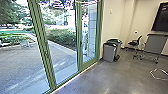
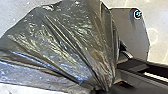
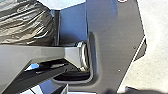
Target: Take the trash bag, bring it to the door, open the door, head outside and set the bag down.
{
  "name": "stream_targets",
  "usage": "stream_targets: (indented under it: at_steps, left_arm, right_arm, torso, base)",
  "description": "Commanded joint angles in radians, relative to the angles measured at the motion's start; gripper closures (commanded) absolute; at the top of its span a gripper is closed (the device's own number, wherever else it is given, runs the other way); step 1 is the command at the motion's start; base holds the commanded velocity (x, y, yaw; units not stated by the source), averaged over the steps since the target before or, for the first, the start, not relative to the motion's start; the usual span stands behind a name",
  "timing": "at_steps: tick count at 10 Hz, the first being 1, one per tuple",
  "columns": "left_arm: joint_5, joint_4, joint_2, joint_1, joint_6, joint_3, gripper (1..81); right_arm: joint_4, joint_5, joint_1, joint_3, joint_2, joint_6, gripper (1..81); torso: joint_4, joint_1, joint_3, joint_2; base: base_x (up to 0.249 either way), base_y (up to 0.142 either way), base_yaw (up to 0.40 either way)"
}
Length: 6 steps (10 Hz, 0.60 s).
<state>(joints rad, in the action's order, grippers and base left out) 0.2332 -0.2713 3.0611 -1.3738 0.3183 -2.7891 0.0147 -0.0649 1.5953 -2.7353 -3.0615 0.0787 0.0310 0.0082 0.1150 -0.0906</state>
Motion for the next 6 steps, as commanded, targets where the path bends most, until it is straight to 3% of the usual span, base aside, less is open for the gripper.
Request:
stream_targets:
  at_steps: [1,6]
  left_arm:
    - [0.069,0.001,-0.001,0.066,0.008,-0.001,81.1]
    - [0.069,0.001,-0.002,0.066,0.008,0.0,81.1]
  right_arm:
    - [-0.002,0.053,-0.037,0.005,-0.007,-0.004,1.0]
    - [-0.002,0.053,-0.037,0.005,-0.007,-0.002,1.0]
  torso:
    - [0.0,0.0,0.0,0.0]
    - [0.0,0.0,0.0,0.0]
  base:
    - [0.156,0.0,0.0]
    - [0.156,-0.013,0.0]
